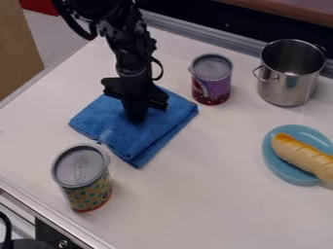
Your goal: Moved the blue cloth to the right side of the table
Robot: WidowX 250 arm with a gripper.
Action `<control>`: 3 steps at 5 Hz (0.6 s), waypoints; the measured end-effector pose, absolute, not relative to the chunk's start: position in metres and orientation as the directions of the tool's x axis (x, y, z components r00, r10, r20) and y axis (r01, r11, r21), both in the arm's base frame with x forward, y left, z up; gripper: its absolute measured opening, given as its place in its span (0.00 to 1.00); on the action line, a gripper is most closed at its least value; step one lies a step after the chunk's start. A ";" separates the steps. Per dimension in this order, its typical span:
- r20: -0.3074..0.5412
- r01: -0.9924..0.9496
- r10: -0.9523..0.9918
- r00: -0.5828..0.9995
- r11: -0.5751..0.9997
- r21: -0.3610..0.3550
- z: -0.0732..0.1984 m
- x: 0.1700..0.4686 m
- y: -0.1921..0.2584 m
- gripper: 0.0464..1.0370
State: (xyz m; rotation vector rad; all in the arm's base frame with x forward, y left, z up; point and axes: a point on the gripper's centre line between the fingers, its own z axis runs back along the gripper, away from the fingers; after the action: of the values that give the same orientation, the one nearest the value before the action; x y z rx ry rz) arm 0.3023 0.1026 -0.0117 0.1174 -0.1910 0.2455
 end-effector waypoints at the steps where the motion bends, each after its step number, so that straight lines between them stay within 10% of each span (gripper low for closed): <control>1: 0.221 -0.262 0.234 0.947 0.959 0.108 -0.011 0.303 0.111 0.01; 3: 0.196 -0.246 0.224 0.955 0.965 0.096 -0.012 0.298 0.112 0.02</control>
State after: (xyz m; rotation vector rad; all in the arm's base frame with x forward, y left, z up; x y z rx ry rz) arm 0.2981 0.1123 -0.0121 0.1198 -0.1851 0.2393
